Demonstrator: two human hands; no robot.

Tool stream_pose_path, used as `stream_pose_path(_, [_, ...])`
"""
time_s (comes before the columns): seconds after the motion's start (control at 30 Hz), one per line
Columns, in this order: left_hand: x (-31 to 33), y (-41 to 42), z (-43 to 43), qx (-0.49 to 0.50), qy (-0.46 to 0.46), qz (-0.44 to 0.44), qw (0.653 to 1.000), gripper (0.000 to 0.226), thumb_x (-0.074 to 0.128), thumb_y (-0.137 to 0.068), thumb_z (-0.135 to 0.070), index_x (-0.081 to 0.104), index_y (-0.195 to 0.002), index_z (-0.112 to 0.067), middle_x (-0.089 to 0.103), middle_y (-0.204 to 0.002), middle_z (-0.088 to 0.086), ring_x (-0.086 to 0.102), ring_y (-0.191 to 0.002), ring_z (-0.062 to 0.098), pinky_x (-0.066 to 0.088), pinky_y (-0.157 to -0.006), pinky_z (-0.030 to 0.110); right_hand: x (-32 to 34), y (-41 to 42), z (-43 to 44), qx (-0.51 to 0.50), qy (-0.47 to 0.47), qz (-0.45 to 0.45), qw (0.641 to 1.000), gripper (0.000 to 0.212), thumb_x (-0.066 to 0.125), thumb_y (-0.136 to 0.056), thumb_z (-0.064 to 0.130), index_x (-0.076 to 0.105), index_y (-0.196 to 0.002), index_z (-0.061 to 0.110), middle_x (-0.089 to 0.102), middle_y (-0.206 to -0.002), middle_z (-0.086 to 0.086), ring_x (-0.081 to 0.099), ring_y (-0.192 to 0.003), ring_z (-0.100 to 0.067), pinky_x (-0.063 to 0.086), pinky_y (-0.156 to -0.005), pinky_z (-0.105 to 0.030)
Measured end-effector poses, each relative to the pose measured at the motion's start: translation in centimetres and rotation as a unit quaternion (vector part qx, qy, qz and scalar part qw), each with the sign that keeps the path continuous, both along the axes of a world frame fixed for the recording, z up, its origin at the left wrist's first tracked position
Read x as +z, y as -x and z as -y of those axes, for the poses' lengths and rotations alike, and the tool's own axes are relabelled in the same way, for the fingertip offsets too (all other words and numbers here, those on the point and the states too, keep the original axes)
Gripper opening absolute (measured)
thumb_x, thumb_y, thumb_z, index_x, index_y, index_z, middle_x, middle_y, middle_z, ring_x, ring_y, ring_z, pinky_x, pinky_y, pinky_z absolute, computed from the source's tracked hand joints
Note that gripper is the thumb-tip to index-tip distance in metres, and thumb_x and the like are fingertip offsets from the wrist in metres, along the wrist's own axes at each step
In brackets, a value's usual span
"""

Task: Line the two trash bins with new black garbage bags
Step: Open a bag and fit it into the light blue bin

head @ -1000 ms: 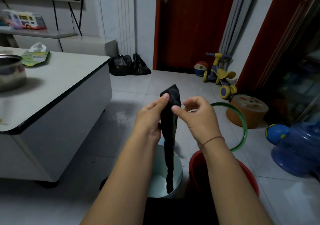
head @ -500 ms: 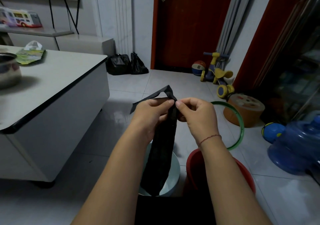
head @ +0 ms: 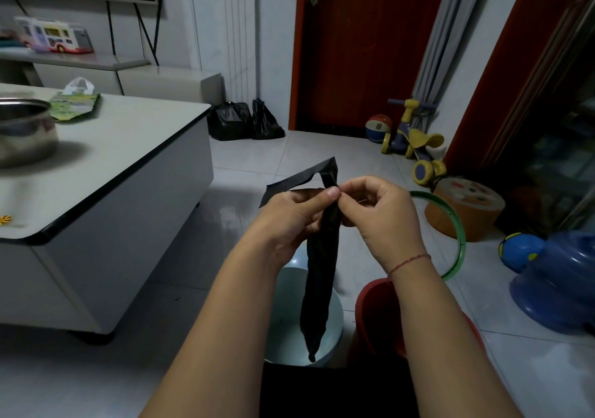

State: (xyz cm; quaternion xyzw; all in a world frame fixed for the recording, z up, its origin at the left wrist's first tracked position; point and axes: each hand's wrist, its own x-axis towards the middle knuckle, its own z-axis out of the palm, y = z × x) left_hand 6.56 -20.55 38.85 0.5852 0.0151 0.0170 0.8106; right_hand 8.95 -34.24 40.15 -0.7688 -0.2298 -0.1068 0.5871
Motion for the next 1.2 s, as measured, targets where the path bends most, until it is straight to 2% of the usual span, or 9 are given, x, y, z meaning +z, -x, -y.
stream_pose_path(0.17, [-0.12,0.19,0.08,-0.019,-0.004,0.002,1.000,0.019,0.065,-0.085,-0.021,0.069,-0.094,-0.005,0.068,-0.059,-0.005,0.066,-0.060,0.007,0.054,-0.065,0.019,-0.10,0.13,-0.02,0.003,0.007,-0.002,1.000,0.005,0.066,-0.085,0.019,0.066,-0.080,0.020,0.069,-0.075,0.002,0.068,-0.070,-0.008,0.055,-0.060,-0.016])
stream_pose_path(0.27, [-0.06,0.31,0.14,-0.029,0.007,0.003,1.000,0.021,0.066,-0.080,-0.023,0.069,-0.090,-0.005,0.068,-0.060,-0.003,0.067,-0.063,0.009,0.055,-0.066,0.020,-0.13,0.12,-0.09,0.004,0.001,-0.004,1.000,0.010,0.067,-0.083,0.018,0.064,-0.075,0.021,0.068,-0.071,0.000,0.067,-0.066,-0.008,0.054,-0.059,-0.016])
stream_pose_path(0.37, [0.04,0.39,0.33,-0.034,0.034,0.000,0.999,0.036,0.067,-0.075,-0.025,0.069,-0.100,-0.001,0.070,-0.086,0.011,0.069,-0.079,0.017,0.055,-0.080,0.027,-0.14,0.05,-0.07,0.007,-0.018,-0.013,1.000,0.011,0.067,-0.082,0.016,0.062,-0.072,0.018,0.066,-0.067,0.001,0.065,-0.061,-0.004,0.052,-0.057,-0.016])
stream_pose_path(0.43, [0.13,0.41,0.44,-0.033,0.055,-0.003,0.998,0.036,0.065,-0.076,-0.023,0.068,-0.102,0.002,0.068,-0.097,0.017,0.070,-0.081,0.019,0.055,-0.081,0.027,-0.17,0.00,-0.01,0.013,-0.038,-0.021,0.999,0.013,0.067,-0.081,0.014,0.062,-0.070,0.018,0.064,-0.063,0.003,0.062,-0.058,0.000,0.049,-0.055,-0.014])
stream_pose_path(0.57, [0.16,0.36,0.56,-0.037,0.074,-0.002,0.997,0.021,0.058,-0.089,-0.016,0.069,-0.097,-0.001,0.072,-0.086,0.013,0.072,-0.075,0.019,0.057,-0.070,0.024,-0.25,-0.05,0.05,0.020,-0.050,-0.030,0.998,0.015,0.066,-0.082,0.013,0.062,-0.070,0.020,0.063,-0.064,0.003,0.061,-0.057,0.002,0.047,-0.054,-0.011])
stream_pose_path(0.67, [0.19,0.39,0.66,-0.040,0.079,-0.001,0.996,0.022,0.056,-0.090,-0.016,0.068,-0.098,0.001,0.073,-0.082,0.012,0.072,-0.073,0.020,0.056,-0.064,0.023,-0.31,-0.10,0.09,0.019,-0.059,-0.031,0.998,0.016,0.066,-0.082,0.012,0.062,-0.069,0.021,0.064,-0.064,0.002,0.062,-0.057,0.001,0.047,-0.053,-0.011])
stream_pose_path(0.87, [0.15,0.28,0.70,-0.033,0.096,-0.004,0.995,0.025,0.060,-0.085,-0.018,0.068,-0.101,0.000,0.070,-0.093,0.017,0.072,-0.078,0.022,0.057,-0.067,0.025,-0.42,-0.31,0.22,0.013,-0.070,-0.039,0.997,0.018,0.067,-0.081,0.013,0.063,-0.067,0.022,0.067,-0.066,-0.002,0.066,-0.060,-0.006,0.050,-0.055,-0.016])
stream_pose_path(1.03, [0.07,0.23,0.50,-0.011,0.108,-0.014,0.994,0.029,0.059,-0.088,-0.012,0.063,-0.113,0.001,0.072,-0.089,0.010,0.070,-0.075,0.019,0.053,-0.058,0.024,-0.28,-0.30,0.35,0.017,-0.092,-0.056,0.994,0.018,0.067,-0.082,0.010,0.064,-0.067,0.020,0.068,-0.066,-0.004,0.068,-0.062,-0.014,0.053,-0.057,-0.022])
stream_pose_path(1.2, [0.02,0.02,0.45,0.010,0.095,-0.006,0.995,0.023,0.068,-0.077,-0.013,0.067,-0.099,-0.005,0.074,-0.084,0.008,0.072,-0.074,0.018,0.057,-0.064,0.026,-0.29,-0.24,0.24,0.013,-0.076,-0.054,0.996,0.011,0.066,-0.084,0.010,0.064,-0.076,0.017,0.069,-0.075,-0.009,0.069,-0.068,-0.015,0.053,-0.058,-0.019])
